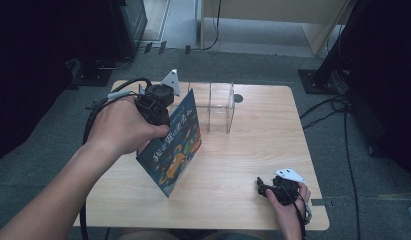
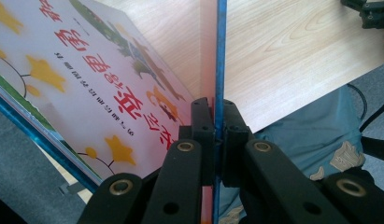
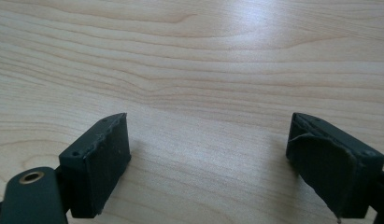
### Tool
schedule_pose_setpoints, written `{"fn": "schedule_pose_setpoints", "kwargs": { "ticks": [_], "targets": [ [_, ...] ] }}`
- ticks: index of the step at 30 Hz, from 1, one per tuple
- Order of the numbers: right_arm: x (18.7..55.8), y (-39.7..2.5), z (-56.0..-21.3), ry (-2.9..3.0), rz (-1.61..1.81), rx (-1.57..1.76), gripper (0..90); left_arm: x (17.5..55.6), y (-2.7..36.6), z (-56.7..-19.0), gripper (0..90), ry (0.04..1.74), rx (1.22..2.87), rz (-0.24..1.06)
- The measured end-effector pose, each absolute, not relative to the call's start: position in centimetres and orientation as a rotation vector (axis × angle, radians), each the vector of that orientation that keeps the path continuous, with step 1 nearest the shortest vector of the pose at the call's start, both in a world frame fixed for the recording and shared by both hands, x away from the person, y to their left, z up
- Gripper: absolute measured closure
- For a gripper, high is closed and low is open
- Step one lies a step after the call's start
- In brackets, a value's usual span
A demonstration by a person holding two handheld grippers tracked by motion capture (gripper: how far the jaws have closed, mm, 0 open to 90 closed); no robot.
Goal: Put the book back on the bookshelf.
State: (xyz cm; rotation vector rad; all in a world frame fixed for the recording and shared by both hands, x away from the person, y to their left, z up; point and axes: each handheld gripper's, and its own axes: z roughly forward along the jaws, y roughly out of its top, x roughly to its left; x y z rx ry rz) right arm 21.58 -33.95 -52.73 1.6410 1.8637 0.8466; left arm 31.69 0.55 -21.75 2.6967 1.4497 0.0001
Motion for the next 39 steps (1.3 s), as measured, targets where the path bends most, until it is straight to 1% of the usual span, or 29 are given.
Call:
{"fn": "schedule_pose_setpoints", "kwargs": {
  "ticks": [6, 8, 10, 13, 14, 18, 24, 25, 26, 27, 29, 30, 34, 37, 39],
  "targets": [
    [21.6, -33.9, -52.7, 1.863, 0.847, 1.641, 13.1, 31.3, -0.2, -21.7, 87.9, 1.413, 2.725, -0.002],
    [21.6, -33.9, -52.7, 1.864, 0.847, 1.641, 13.1, 31.3, -0.4, -21.5, 83.3, 1.404, 2.701, -0.022],
    [21.6, -33.9, -52.7, 1.864, 0.846, 1.641, 13.1, 31.2, -0.5, -21.4, 81.8, 1.387, 2.703, -0.049],
    [21.6, -33.9, -52.7, 1.864, 0.846, 1.641, 13.1, 31.1, -0.6, -21.5, 78.5, 1.377, 2.71, -0.036],
    [21.6, -33.9, -52.7, 1.864, 0.847, 1.641, 13.1, 31.1, -0.7, -21.4, 75.9, 1.375, 2.703, -0.035],
    [21.6, -33.9, -52.7, 1.864, 0.847, 1.641, 13.1, 31.1, -0.7, -21.0, 70.3, 1.365, 2.687, -0.024],
    [21.6, -33.9, -52.7, 1.864, 0.847, 1.641, 13.1, 31.0, -0.7, -20.3, 65.9, 1.347, 2.665, 0.001],
    [21.6, -33.9, -52.7, 1.864, 0.847, 1.641, 13.1, 31.1, -0.7, -20.3, 61.6, 1.355, 2.663, -0.001],
    [21.6, -33.9, -52.7, 1.864, 0.847, 1.641, 13.1, 31.1, -0.7, -20.3, 60.0, 1.355, 2.663, -0.001],
    [21.6, -33.9, -52.7, 1.864, 0.847, 1.641, 13.1, 31.1, -0.7, -20.3, 60.0, 1.363, 2.659, 0.004],
    [21.6, -33.9, -52.7, 1.864, 0.847, 1.641, 13.1, 31.1, -0.7, -20.2, 56.1, 1.361, 2.663, 0.02],
    [21.6, -33.9, -52.7, 1.864, 0.847, 1.641, 13.1, 31.1, -0.7, -20.1, 55.5, 1.363, 2.657, 0.027],
    [21.6, -33.9, -52.7, 1.863, 0.847, 1.641, 13.1, 30.9, -0.7, -19.3, 52.0, 1.336, 2.643, 0.019],
    [21.6, -33.9, -52.7, 1.863, 0.847, 1.642, 13.1, 30.9, -0.5, -18.7, 43.7, 1.337, 2.609, 0.072],
    [21.6, -33.9, -52.7, 1.863, 0.847, 1.641, 13.1, 31.0, -0.4, -18.4, 36.3, 1.355, 2.593, 0.106]
  ]
}}
